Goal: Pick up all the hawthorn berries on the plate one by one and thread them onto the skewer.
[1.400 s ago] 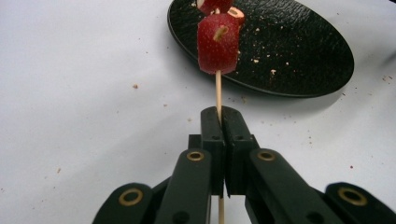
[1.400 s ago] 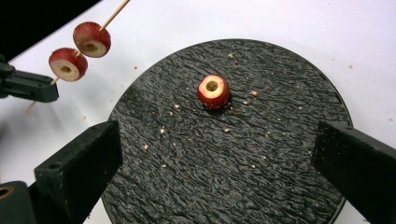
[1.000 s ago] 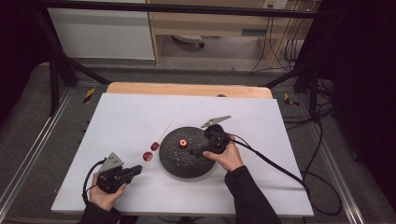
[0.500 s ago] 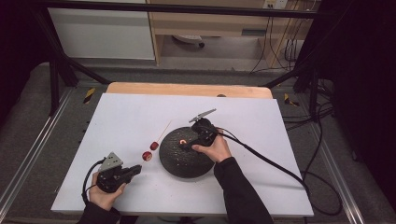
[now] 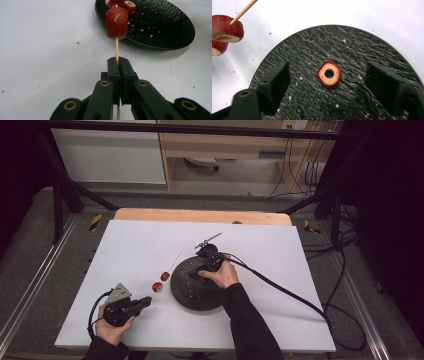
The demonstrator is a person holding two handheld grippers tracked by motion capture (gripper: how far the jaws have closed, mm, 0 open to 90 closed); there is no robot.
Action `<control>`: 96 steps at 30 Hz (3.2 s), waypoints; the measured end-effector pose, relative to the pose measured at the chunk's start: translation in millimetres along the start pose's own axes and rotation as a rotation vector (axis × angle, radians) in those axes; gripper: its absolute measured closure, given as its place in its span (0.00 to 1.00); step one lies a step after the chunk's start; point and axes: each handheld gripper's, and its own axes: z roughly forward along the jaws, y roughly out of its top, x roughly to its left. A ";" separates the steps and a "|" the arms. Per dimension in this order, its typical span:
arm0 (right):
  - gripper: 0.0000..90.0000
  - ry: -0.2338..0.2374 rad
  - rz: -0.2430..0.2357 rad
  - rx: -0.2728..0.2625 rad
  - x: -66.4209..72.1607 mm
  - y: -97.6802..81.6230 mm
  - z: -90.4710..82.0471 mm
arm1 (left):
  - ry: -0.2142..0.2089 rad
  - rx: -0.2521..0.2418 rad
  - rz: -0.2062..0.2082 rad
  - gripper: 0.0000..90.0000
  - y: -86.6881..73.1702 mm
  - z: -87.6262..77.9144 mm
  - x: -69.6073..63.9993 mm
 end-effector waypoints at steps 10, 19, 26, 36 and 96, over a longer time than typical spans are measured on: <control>0.41 0.018 0.064 0.026 -3.9 1.8 10.6 | -0.001 0.001 0.001 0.98 0.0 0.3 -0.1; 0.51 0.016 0.092 0.048 -6.6 1.0 18.4 | -0.003 0.000 -0.001 0.98 -0.1 1.1 -0.9; 0.57 0.025 0.145 0.050 -7.9 0.5 21.6 | -0.003 -0.001 0.001 0.98 0.0 1.1 -1.5; 0.66 0.027 0.195 0.063 -10.1 -0.3 25.0 | -0.002 -0.002 0.002 0.98 0.0 0.8 -1.2; 0.69 0.192 0.282 -0.313 -18.6 -46.9 -61.9 | -0.014 -0.017 0.015 0.98 3.9 3.4 -12.8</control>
